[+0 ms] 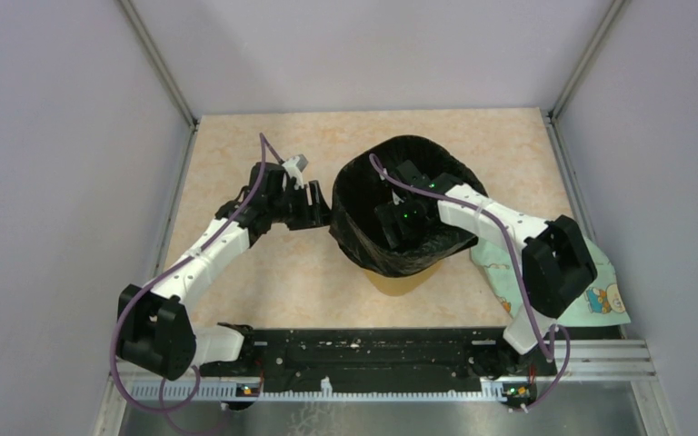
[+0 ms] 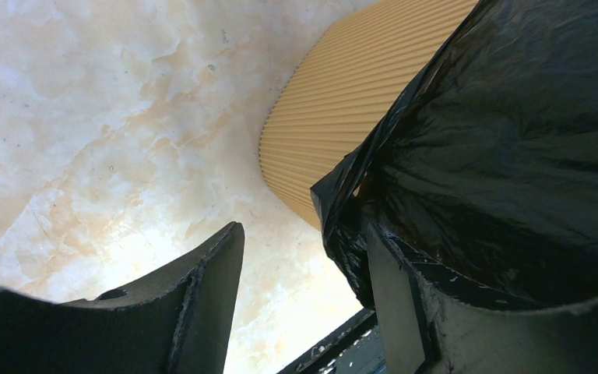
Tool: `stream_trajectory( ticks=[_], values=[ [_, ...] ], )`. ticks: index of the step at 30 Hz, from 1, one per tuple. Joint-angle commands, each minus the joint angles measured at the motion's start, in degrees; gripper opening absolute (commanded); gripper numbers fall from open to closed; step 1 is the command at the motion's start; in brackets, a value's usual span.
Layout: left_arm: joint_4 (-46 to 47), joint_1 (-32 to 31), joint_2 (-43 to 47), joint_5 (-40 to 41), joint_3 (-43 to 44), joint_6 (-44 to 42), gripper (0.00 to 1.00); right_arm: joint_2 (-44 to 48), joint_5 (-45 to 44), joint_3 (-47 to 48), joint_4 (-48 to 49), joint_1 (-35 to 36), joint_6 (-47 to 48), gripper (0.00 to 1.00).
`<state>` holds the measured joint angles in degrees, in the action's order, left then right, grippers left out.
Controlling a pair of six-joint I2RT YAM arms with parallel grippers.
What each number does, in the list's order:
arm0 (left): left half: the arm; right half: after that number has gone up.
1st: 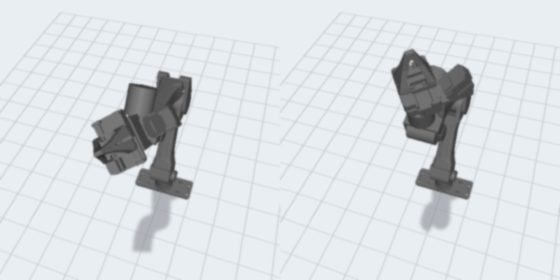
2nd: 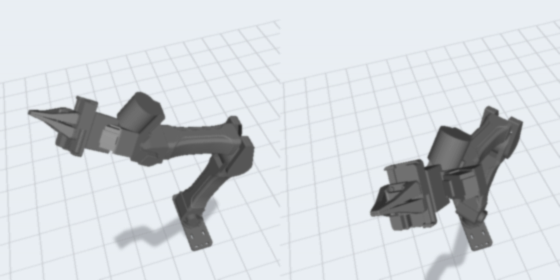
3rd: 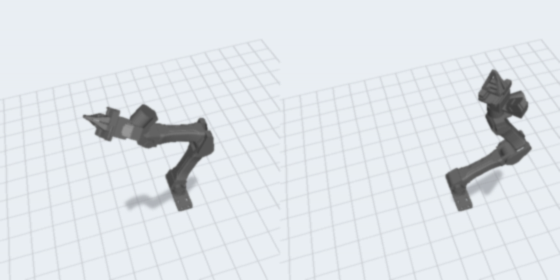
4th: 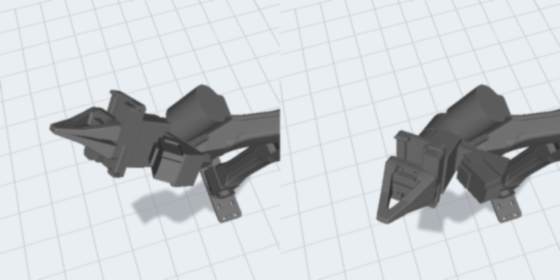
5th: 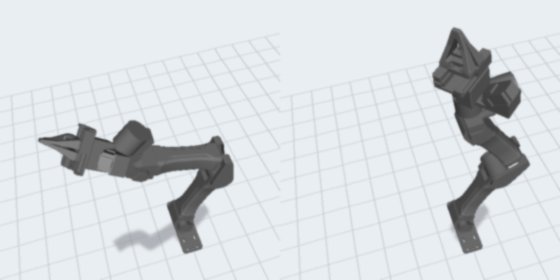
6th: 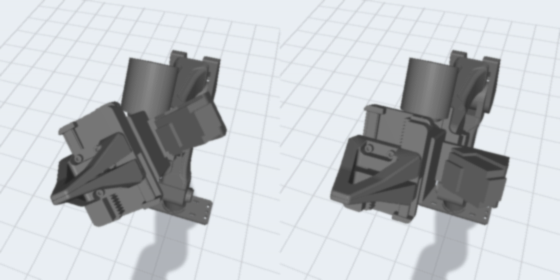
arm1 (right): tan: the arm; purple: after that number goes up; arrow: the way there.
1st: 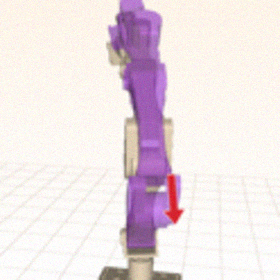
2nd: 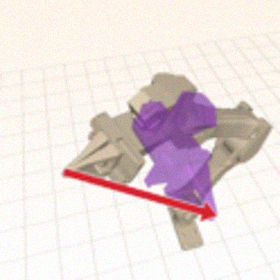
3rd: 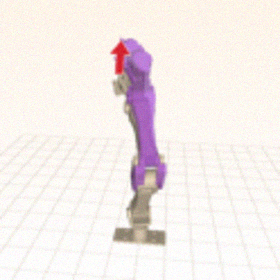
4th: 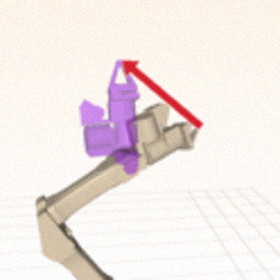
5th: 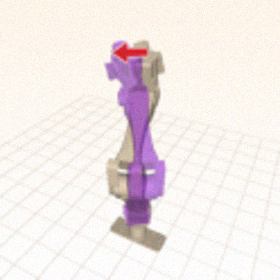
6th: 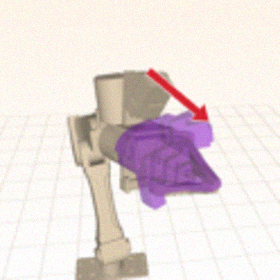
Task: Put the trash bags into the trash bin
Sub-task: Place the trash bag in the trash bin.
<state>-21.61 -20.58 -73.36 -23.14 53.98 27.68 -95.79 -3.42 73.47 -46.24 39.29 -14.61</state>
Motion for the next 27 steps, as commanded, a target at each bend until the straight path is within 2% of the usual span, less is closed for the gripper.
stream_trajectory(
  ticks=[1, 15, 27],
  values=[
    [-0.8, -0.3, 2.1, 0.1, 1.4, -1.6, 0.66, -1.2, -1.7, -0.1, 1.1, -0.4, -0.7, 0.86],
    [-1.8, -0.3, 4.0, 0.3, 1.4, -2.2, 0.67, -3.6, -0.1, -2.7, 3.2, -0.6, -0.8, 0.86],
    [-2.0, -0.3, 4.9, 1.2, 1.3, -3.0, 0.68, -6.8, 1.8, -0.8, 4.5, -0.8, -0.5, 0.86]
  ],
)
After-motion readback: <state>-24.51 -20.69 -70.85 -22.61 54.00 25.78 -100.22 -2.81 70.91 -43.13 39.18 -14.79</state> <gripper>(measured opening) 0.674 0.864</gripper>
